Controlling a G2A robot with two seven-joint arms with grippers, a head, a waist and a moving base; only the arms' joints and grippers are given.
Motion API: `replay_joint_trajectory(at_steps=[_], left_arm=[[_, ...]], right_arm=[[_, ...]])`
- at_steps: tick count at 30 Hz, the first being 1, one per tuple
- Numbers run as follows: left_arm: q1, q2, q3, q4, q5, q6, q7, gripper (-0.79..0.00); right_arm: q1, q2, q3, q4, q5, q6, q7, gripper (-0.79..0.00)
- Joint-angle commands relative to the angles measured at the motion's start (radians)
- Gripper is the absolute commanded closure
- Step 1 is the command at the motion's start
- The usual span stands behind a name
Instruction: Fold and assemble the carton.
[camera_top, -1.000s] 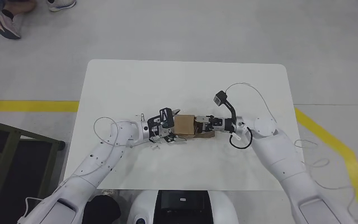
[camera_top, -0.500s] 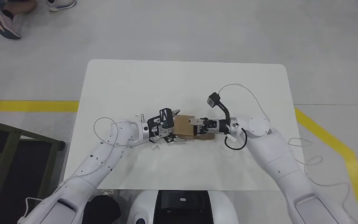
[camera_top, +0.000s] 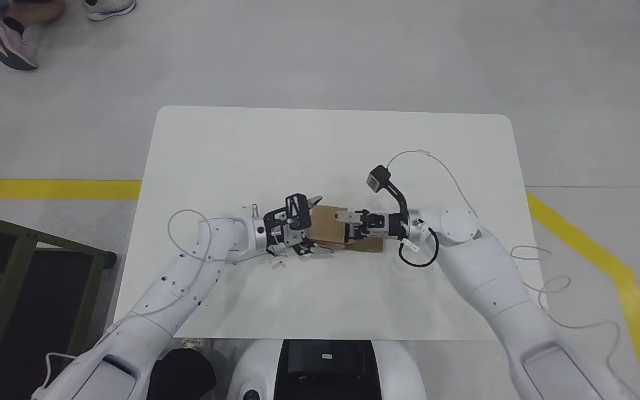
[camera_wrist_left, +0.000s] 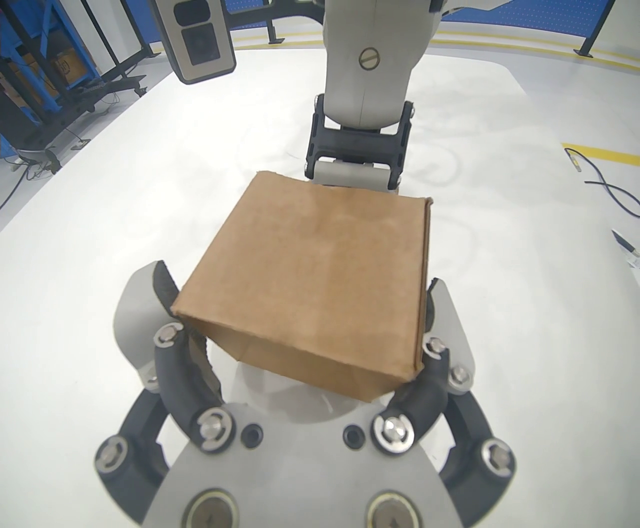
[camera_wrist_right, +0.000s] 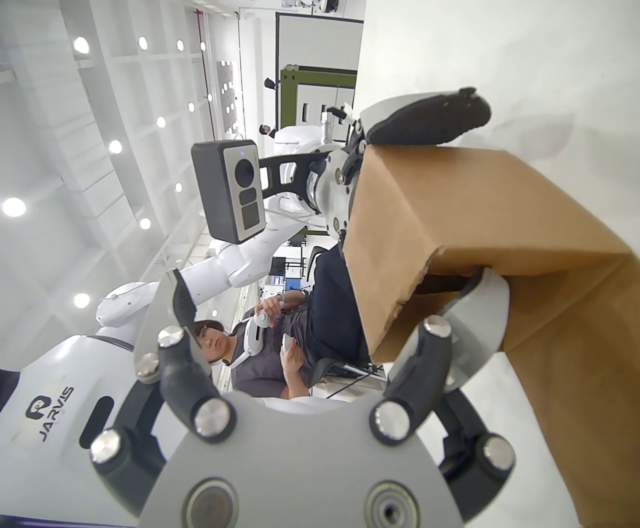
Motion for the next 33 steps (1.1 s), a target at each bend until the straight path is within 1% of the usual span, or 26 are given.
replay_joint_trajectory(at_steps=[1, 26, 29, 33], left_arm=[[-0.001, 0.000, 0.001, 0.001, 0.000, 0.001, 0.001, -0.785], [0.006, 0.002, -0.010, -0.006, 0.000, -0.002, -0.001, -0.785], [0.007, 0.003, -0.013, -0.004, -0.001, -0.001, -0.001, -0.785], [0.008, 0.004, -0.017, -0.003, -0.001, 0.000, 0.000, -0.785]], right_arm=[[0.001, -0.002, -0.001, 0.004, 0.003, -0.001, 0.002, -0.785], [0.008, -0.017, -0.001, 0.025, -0.005, -0.005, 0.004, -0.785], [0.010, -0.013, 0.010, 0.026, -0.015, -0.008, 0.001, -0.785], [0.006, 0.003, 0.046, 0.013, -0.042, 0.000, 0.007, -0.785]])
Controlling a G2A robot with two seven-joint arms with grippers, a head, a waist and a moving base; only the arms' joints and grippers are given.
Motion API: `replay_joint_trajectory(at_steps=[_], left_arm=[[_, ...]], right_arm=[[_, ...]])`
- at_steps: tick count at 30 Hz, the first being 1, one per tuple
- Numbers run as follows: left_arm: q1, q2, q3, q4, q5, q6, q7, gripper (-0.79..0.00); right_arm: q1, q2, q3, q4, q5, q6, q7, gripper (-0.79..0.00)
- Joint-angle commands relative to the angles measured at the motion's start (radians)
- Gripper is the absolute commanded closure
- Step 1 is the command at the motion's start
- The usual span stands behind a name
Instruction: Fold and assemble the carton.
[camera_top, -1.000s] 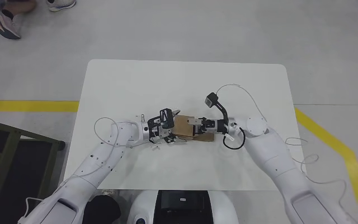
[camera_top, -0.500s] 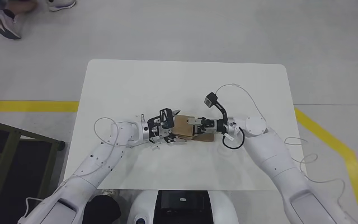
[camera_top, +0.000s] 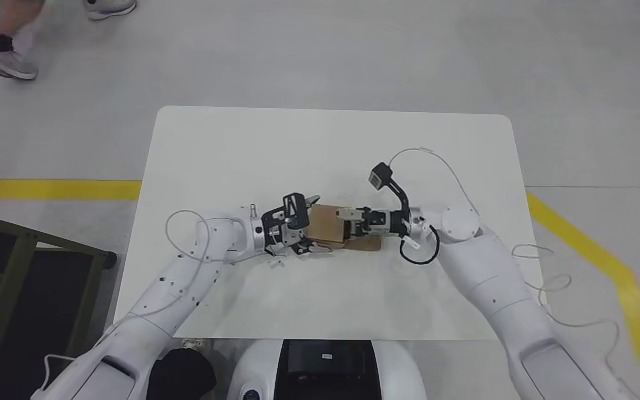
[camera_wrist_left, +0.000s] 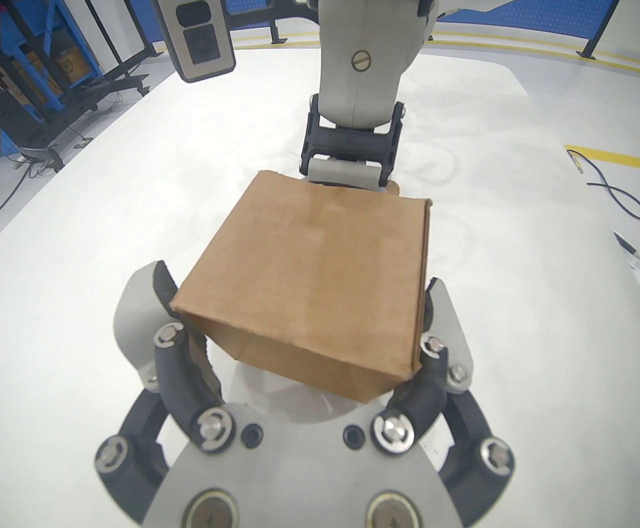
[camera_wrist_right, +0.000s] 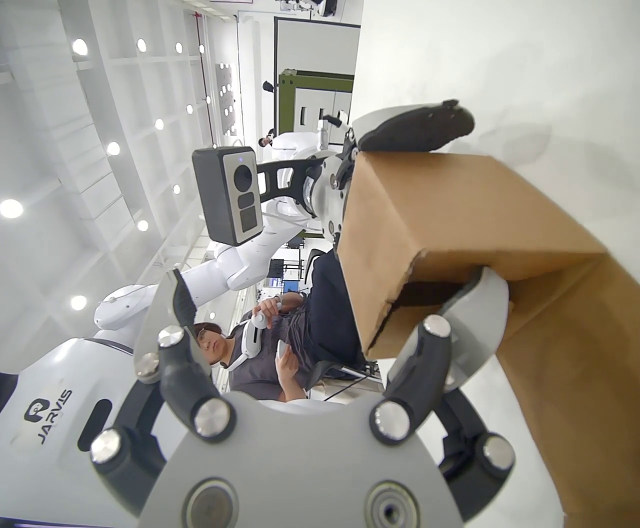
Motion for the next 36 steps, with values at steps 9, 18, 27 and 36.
replay_joint_trajectory(at_steps=[9, 18, 27, 36], left_arm=[[0.005, 0.002, -0.005, -0.002, 0.002, 0.001, 0.003, -0.785], [0.011, 0.006, -0.015, -0.011, 0.004, 0.004, 0.003, -0.785], [0.013, 0.006, -0.016, -0.014, 0.002, 0.005, -0.002, -0.785], [0.012, 0.005, -0.014, -0.015, -0.001, 0.002, -0.007, -0.785]], right_arm=[[-0.062, 0.068, 0.153, -0.116, -0.124, 0.055, -0.034, -0.785], [-0.166, 0.127, 0.276, -0.224, -0.246, 0.125, -0.020, -0.785], [-0.195, 0.124, 0.254, -0.196, -0.212, 0.128, -0.047, -0.785], [-0.180, 0.108, 0.197, -0.153, -0.160, 0.107, -0.040, -0.785]])
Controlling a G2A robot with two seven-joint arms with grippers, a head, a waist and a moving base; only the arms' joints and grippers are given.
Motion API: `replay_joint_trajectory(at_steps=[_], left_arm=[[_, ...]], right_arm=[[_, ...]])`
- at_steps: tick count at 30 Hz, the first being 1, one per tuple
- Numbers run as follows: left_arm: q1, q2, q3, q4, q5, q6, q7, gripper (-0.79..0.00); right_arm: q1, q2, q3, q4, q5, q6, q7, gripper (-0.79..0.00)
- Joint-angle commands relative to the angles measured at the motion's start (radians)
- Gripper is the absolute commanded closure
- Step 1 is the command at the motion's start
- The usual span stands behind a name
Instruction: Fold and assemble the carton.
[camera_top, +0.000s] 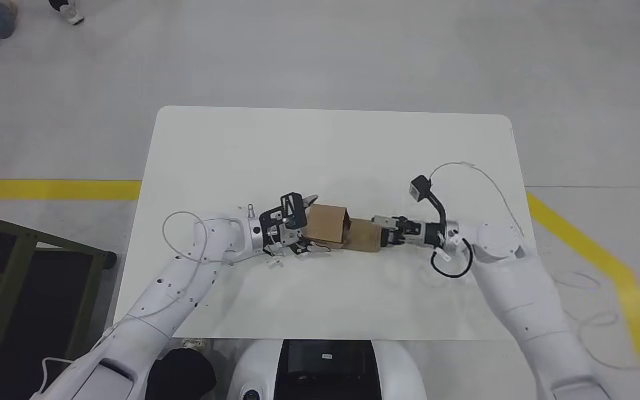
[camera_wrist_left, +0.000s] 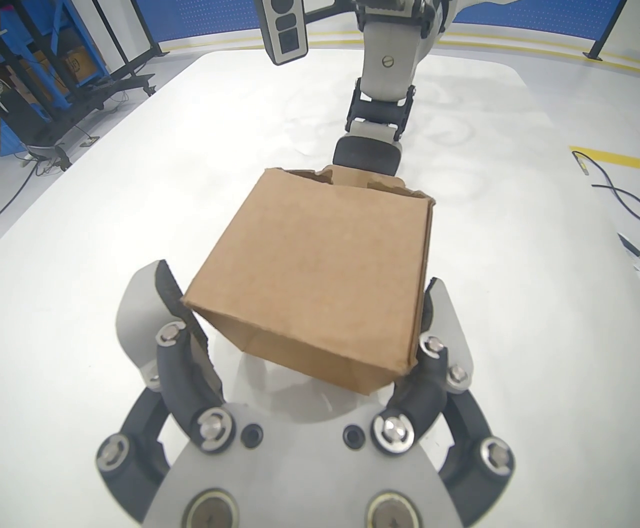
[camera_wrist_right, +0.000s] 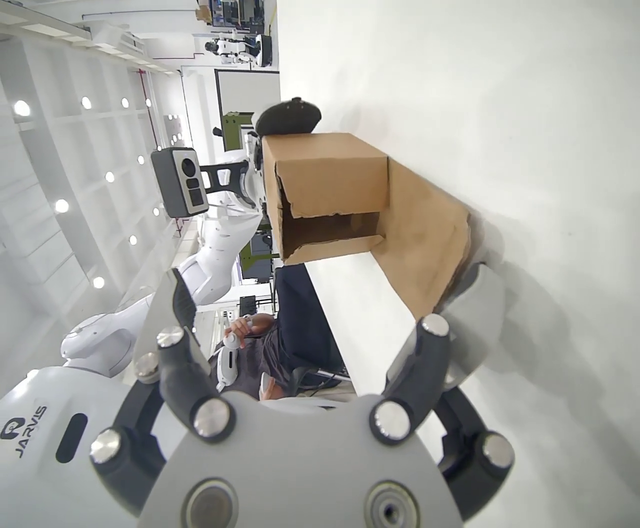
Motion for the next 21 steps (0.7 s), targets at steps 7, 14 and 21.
replay_joint_trajectory(at_steps=[7, 14, 21], left_arm=[[-0.001, -0.001, 0.001, 0.001, 0.000, 0.004, -0.003, -0.785], [-0.002, -0.001, 0.001, 0.001, 0.001, 0.002, -0.002, -0.785], [-0.001, -0.001, 0.000, 0.001, 0.000, 0.004, -0.002, -0.785]], right_arm=[[0.018, -0.017, -0.035, 0.046, 0.114, -0.023, 0.040, -0.785], [0.046, -0.024, -0.063, 0.088, 0.095, -0.022, 0.053, -0.785], [0.053, -0.030, -0.080, 0.101, 0.126, -0.010, 0.076, -0.785]])
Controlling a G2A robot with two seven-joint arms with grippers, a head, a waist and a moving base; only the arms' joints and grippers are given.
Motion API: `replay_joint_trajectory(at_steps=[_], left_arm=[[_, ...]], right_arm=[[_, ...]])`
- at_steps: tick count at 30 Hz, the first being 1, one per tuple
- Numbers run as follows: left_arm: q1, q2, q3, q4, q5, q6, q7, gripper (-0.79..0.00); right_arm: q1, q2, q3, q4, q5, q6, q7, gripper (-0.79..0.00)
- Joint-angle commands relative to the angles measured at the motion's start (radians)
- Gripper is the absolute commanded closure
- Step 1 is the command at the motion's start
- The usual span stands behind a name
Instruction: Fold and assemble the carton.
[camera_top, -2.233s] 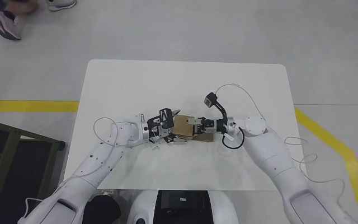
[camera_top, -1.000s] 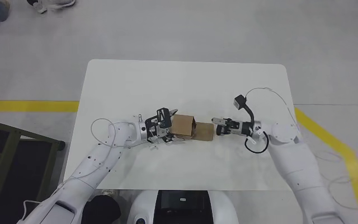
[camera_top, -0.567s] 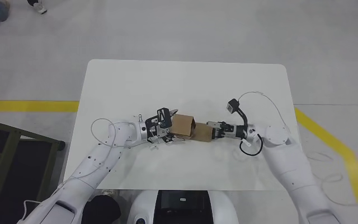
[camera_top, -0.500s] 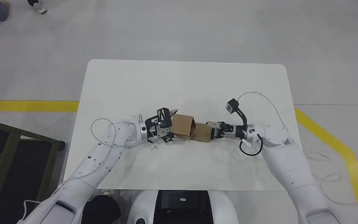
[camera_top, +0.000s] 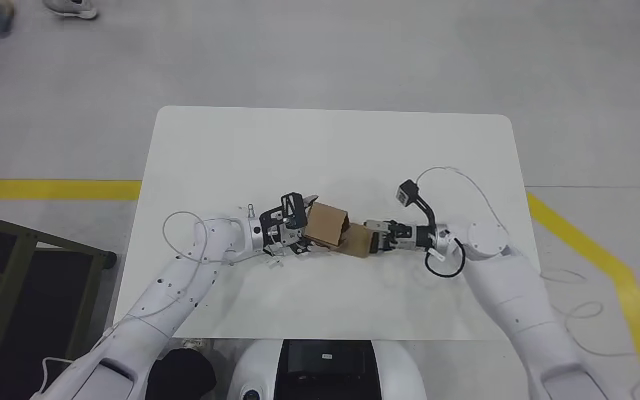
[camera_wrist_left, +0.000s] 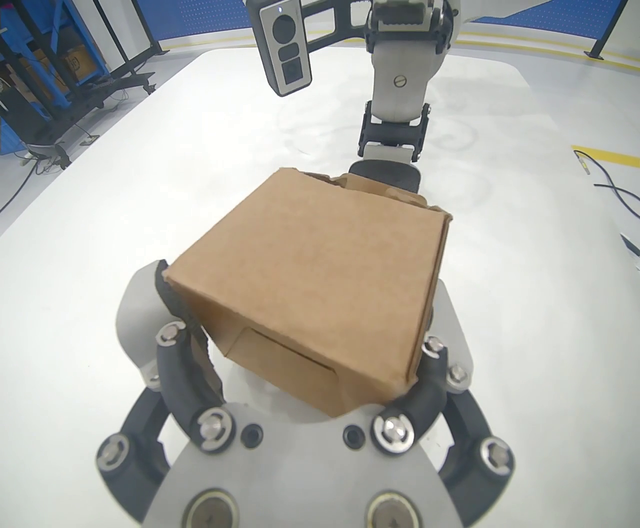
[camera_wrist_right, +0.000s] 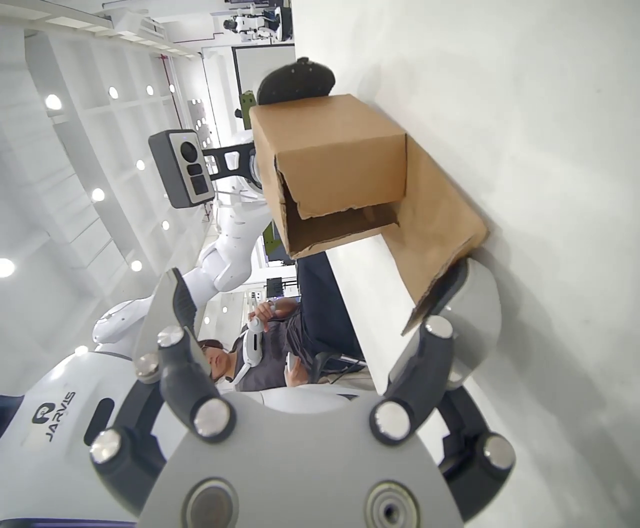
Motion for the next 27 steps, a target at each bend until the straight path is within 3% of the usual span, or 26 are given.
replay_joint_trajectory(at_steps=[1, 13, 27], left_arm=[[0.000, 0.000, 0.000, 0.000, 0.000, 0.000, 0.001, -0.785], [0.000, 0.002, -0.010, 0.007, -0.005, 0.002, 0.003, -0.785], [0.005, 0.019, -0.059, 0.021, -0.011, -0.017, 0.011, -0.785]], right_arm=[[0.000, -0.002, -0.001, 0.003, 0.025, 0.000, 0.007, -0.785], [-0.003, -0.007, 0.032, 0.016, 0.189, -0.029, 0.067, -0.785], [0.011, -0.014, 0.025, 0.033, 0.194, -0.035, 0.062, -0.785]])
